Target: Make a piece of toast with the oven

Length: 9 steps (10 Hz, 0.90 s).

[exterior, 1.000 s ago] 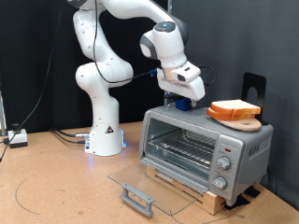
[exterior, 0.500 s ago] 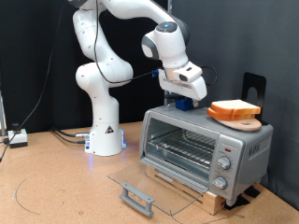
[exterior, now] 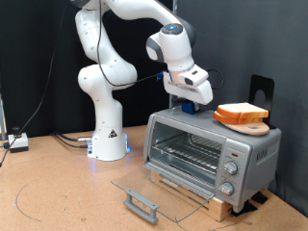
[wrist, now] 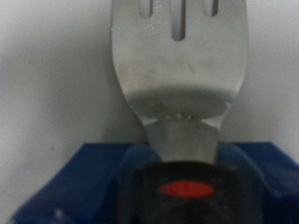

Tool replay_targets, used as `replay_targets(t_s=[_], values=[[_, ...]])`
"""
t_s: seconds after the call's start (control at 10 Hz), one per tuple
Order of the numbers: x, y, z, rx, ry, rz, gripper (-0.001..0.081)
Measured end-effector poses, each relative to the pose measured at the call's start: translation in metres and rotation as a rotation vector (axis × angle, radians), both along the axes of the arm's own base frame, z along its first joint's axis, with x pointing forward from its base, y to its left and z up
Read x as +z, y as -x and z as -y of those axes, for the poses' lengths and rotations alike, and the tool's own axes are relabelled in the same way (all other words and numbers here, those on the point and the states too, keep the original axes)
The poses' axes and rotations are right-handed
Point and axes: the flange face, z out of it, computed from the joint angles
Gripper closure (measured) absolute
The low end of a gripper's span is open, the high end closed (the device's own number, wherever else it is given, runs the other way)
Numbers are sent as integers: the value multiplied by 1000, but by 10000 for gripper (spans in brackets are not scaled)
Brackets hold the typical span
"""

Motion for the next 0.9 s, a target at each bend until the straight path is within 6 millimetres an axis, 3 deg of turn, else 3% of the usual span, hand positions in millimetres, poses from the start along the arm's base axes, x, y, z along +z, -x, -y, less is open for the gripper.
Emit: replay_targets(t_s=[0.3, 0.8, 0.9], values=[[2, -1, 1, -4, -10, -1, 411], [50, 7, 25, 3, -134, 27, 410], [48, 7, 24, 4, -130, 25, 410]])
